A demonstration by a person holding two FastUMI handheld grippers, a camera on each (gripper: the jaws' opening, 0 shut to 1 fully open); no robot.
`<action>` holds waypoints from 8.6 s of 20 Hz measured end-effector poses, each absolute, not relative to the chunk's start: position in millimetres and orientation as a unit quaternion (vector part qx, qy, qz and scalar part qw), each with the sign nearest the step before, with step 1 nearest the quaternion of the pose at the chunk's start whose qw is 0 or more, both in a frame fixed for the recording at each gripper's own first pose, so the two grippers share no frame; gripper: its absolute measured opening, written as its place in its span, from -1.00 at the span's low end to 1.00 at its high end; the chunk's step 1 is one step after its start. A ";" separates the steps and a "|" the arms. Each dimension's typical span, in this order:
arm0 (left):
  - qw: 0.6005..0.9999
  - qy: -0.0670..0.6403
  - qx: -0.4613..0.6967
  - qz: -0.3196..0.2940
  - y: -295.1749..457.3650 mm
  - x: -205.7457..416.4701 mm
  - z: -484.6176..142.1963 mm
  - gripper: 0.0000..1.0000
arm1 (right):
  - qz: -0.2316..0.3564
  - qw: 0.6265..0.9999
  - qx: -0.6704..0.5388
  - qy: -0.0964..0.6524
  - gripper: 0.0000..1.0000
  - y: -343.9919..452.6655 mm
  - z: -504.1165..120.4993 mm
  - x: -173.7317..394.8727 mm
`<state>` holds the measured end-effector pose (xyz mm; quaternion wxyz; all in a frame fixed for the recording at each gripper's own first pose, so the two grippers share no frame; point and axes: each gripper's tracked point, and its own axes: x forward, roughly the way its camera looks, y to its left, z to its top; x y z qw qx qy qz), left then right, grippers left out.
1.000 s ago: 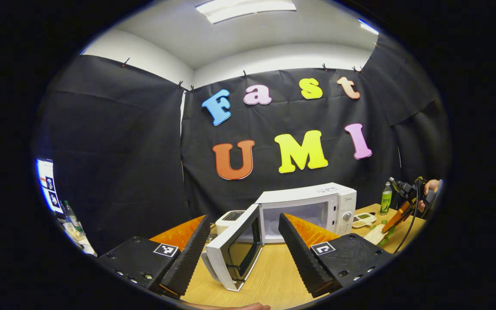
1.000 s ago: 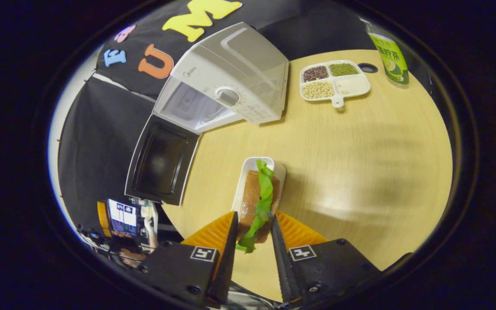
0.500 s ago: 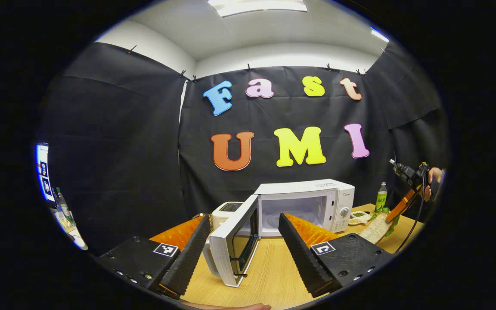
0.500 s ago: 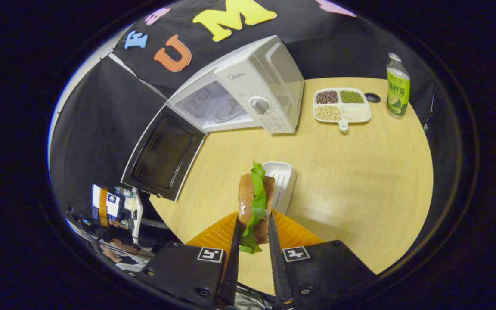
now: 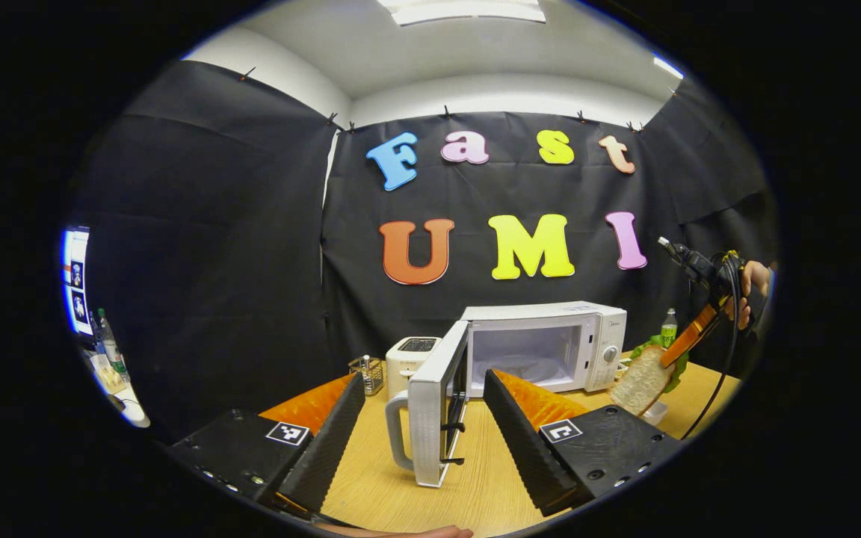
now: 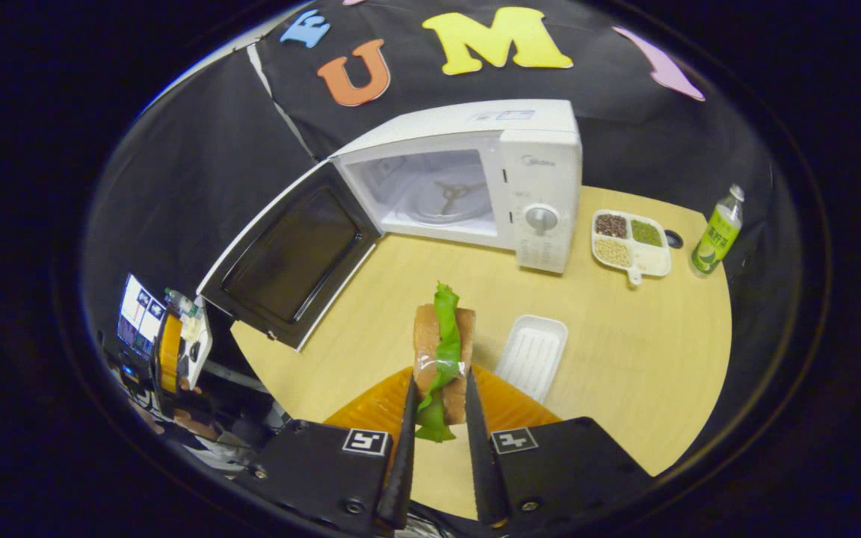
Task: Open the microwave oven with the left hand, put the food in, and close the microwave oven.
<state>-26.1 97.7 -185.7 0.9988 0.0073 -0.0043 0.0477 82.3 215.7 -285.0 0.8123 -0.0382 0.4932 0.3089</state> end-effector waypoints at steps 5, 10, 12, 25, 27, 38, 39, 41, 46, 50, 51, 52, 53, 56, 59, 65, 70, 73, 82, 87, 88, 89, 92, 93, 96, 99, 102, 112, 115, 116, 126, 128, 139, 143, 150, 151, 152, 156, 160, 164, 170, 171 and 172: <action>0.998 -0.012 0.006 0.066 129.0 -27.5 -193.1 0.92 | 0.281 0.846 -0.057 0.449 -0.26 292.6 -305.5 107.8; 0.997 -0.008 -0.004 0.079 145.9 -27.4 -199.6 0.92 | 0.250 0.884 0.036 0.393 -0.26 360.7 -316.9 143.9; 0.997 -0.012 -0.010 0.072 144.9 -24.0 -198.8 0.91 | 0.226 0.905 0.089 0.349 -0.26 376.8 -316.3 167.1; 0.997 0.000 -0.009 0.076 155.4 -9.6 -205.8 0.70 | 0.086 0.963 0.243 0.081 -0.27 410.4 -352.4 336.6; 0.997 0.000 0.005 0.083 157.4 -10.0 -203.4 0.92 | 0.082 0.962 0.247 0.082 -0.27 412.7 -359.8 342.8; 0.996 0.016 -0.004 0.090 163.1 -2.0 -222.0 0.89 | 0.045 0.981 0.165 0.093 -0.02 383.8 -395.5 363.2; 0.996 0.015 -0.006 0.090 165.3 -2.5 -221.9 0.89 | 0.032 0.986 0.134 0.090 -0.09 376.5 -399.0 364.0; 0.996 0.018 -0.010 0.087 167.4 -0.4 -225.4 0.89 | 0.007 0.994 0.076 0.079 0.07 365.6 -401.8 366.2; 0.996 0.013 -0.007 0.091 180.4 0.5 -222.2 0.89 | 0.016 0.995 0.055 0.077 0.41 362.0 -399.8 350.0; 0.997 -0.001 -0.018 0.078 189.9 10.1 -221.0 0.82 | 0.038 0.996 0.034 0.079 0.84 354.1 -397.8 319.5; 0.997 -0.003 -0.024 0.072 192.3 12.5 -222.7 0.46 | 0.046 0.995 0.034 0.085 0.87 352.2 -396.6 310.0; 0.997 -0.006 -0.029 0.068 193.7 16.4 -223.0 0.36 | 0.058 0.994 0.035 0.090 0.87 352.7 -393.0 298.9; 0.997 -0.008 -0.030 0.074 201.0 21.4 -224.3 0.42 | 0.070 0.993 0.036 0.087 0.86 352.1 -384.5 287.2; 0.996 0.004 -0.029 0.090 220.2 33.3 -240.0 -0.55 | 0.103 0.992 0.032 0.061 0.87 349.3 -345.2 245.8; 0.998 0.024 -0.023 0.061 219.2 43.7 -261.8 -0.88 | 0.127 0.991 -0.004 0.042 0.87 334.5 -307.8 200.1; 0.999 0.039 -0.017 -0.020 186.4 35.1 -299.1 -1.00 | 0.130 0.988 -0.080 -0.025 0.77 274.6 -212.3 109.3; 0.998 0.052 -0.015 -0.043 171.6 50.6 -299.3 -1.00 | 0.118 0.990 -0.080 -0.015 1.00 232.0 -168.7 57.7; 0.997 0.055 -0.005 -0.054 157.1 47.4 -299.9 -1.00 | 0.099 0.992 -0.075 -0.018 1.00 201.2 -141.2 39.7; 0.995 0.069 -0.018 -0.073 122.9 43.9 -313.5 -1.00 | 0.080 0.994 -0.079 -0.003 0.92 132.2 -119.6 -7.3; 0.992 0.066 -0.009 -0.103 92.3 41.0 -313.6 -1.00 | 0.089 0.994 -0.061 0.006 0.92 111.7 -121.3 -23.5; 0.991 0.065 -0.009 -0.113 84.7 41.9 -314.4 -1.00 | 0.087 0.994 -0.061 0.007 0.92 107.0 -121.4 -23.9; 0.991 0.067 -0.010 -0.119 77.5 44.0 -315.6 -1.00 | 0.085 0.995 -0.054 0.013 0.92 101.7 -124.9 -24.5; 0.989 0.072 0.000 -0.127 62.5 53.6 -318.5 -1.00 | 0.095 0.995 -0.028 0.022 1.00 96.7 -125.4 -29.8; 0.989 0.071 0.002 -0.132 56.2 57.3 -318.3 -1.00 | 0.090 0.995 -0.028 0.019 0.92 88.5 -124.8 -30.7; 0.984 0.073 -0.018 -0.159 33.5 66.2 -315.2 -1.00 | 0.084 0.996 -0.031 0.011 1.00 77.3 -124.0 -33.4; 0.981 0.067 -0.033 -0.179 10.6 75.9 -308.3 -1.00 | 0.073 0.997 -0.024 0.008 0.92 64.2 -124.3 -34.0; 0.979 0.064 -0.035 -0.189 -9.4 87.6 -304.6 -1.00 | 0.065 0.997 -0.028 0.005 0.92 54.6 -126.6 -33.1; 0.970 0.063 -0.051 -0.229 -88.5 139.4 -305.3 -1.00 | 0.049 0.998 -0.032 -0.003 0.92 35.9 -131.5 -17.5; 0.969 0.062 -0.054 -0.233 -113.1 155.7 -306.6 -1.00 | 0.030 0.999 -0.033 -0.014 0.92 24.5 -134.2 -8.8; 0.969 0.067 -0.049 -0.233 -120.1 162.1 -310.4 -1.00 | 0.032 0.999 -0.030 -0.012 0.92 24.3 -137.6 -5.4; 0.978 0.077 -0.041 -0.191 -179.3 237.6 -316.1 -1.00 | 0.062 0.998 -0.017 -0.024 0.92 15.8 -155.3 31.4; 0.979 0.078 -0.040 -0.182 -189.5 251.2 -315.0 -1.00 | 0.066 0.997 -0.021 -0.022 0.92 13.3 -162.1 37.9; 0.987 0.086 -0.033 -0.129 -205.9 298.2 -317.8 -1.00 | 0.058 0.998 -0.025 -0.003 1.00 0.8 -174.5 38.7; 0.986 0.096 -0.035 -0.131 -206.5 297.7 -318.7 -1.00 | 0.059 0.998 -0.018 0.009 1.00 10.3 -172.7 20.9; 0.983 0.128 -0.066 -0.114 -190.6 273.8 -312.5 -1.00 | 0.049 0.998 -0.002 0.044 1.00 17.0 -178.7 -10.5; 0.982 0.135 -0.065 -0.119 -189.2 264.4 -310.7 -1.00 | 0.050 0.998 0.003 0.050 1.00 17.8 -181.9 -15.0; 0.982 0.136 -0.061 -0.119 -185.0 255.4 -304.8 -1.00 | 0.046 0.998 0.004 0.053 1.00 17.2 -183.1 -19.1; 0.983 0.134 -0.030 -0.124 -164.4 200.3 -282.8 -1.00 | 0.029 0.998 -0.010 0.051 0.92 15.3 -178.4 -28.3; 0.982 0.144 -0.027 -0.117 -138.8 126.2 -252.4 -0.99 | 0.030 0.999 -0.017 0.042 0.87 29.9 -165.0 -36.4; 0.985 0.126 -0.014 -0.120 -121.0 50.6 -205.4 0.28 | 0.030 0.998 -0.042 0.032 0.99 44.8 -148.1 -40.6; 0.994 0.061 -0.008 -0.092 -92.5 -30.5 -124.5 0.95 | 0.038 0.995 -0.088 0.017 0.99 73.3 -117.6 -55.6; 0.994 0.061 -0.007 -0.090 -88.5 -40.4 -117.2 0.94 | 0.042 0.996 -0.082 0.014 0.99 78.7 -111.7 -61.6; 0.995 0.060 -0.003 -0.085 -83.5 -49.7 -111.4 0.94 | 0.050 0.996 -0.074 0.005 0.99 86.7 -101.7 -68.5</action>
